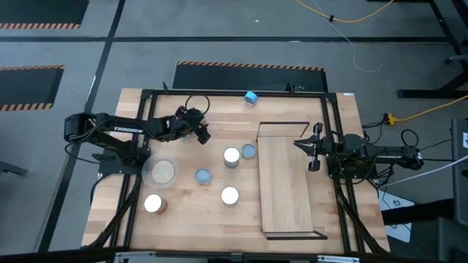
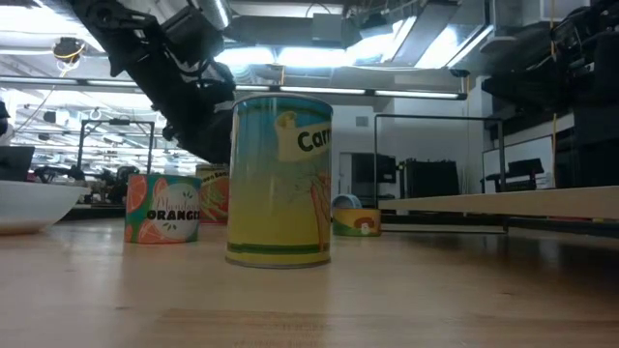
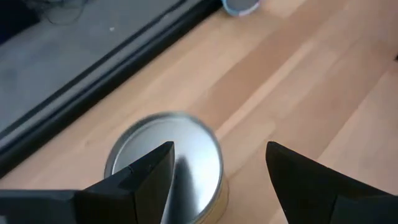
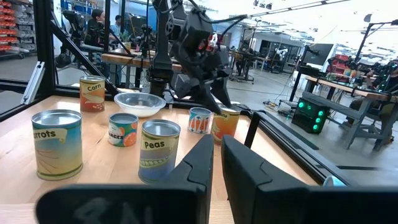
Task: Pick and place cans onto a shelf
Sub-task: Put the top orange can onto the shelf
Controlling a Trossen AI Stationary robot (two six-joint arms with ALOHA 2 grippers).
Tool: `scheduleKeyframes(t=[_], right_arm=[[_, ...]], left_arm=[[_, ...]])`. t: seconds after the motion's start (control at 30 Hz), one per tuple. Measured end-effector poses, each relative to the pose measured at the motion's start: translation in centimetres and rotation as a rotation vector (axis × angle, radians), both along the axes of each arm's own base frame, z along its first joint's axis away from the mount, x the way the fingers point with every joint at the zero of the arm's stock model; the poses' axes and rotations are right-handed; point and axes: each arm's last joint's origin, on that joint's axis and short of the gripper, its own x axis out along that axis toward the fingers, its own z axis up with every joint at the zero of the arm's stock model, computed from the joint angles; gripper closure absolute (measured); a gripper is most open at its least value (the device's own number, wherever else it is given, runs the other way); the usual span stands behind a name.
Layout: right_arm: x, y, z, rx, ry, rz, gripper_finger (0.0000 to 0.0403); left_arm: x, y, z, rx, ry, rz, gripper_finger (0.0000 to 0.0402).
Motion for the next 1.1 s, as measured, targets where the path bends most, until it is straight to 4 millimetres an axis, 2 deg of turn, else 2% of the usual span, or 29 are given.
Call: scheduleKeyframes(t=[0.33, 1.1], right_arm=[[0.0, 0.0, 0.0, 0.0, 0.0, 0.0, 0.0364], [0.0, 0.0, 0.0, 0.0, 0.0, 0.0, 0.0364]], left_arm=[[-0.31, 0.25, -0.28, -0.018, 0.033, 0.005, 0.0164], [-0.28, 0.17, -0.3, -0.033, 0.031, -0.014, 0.0353]])
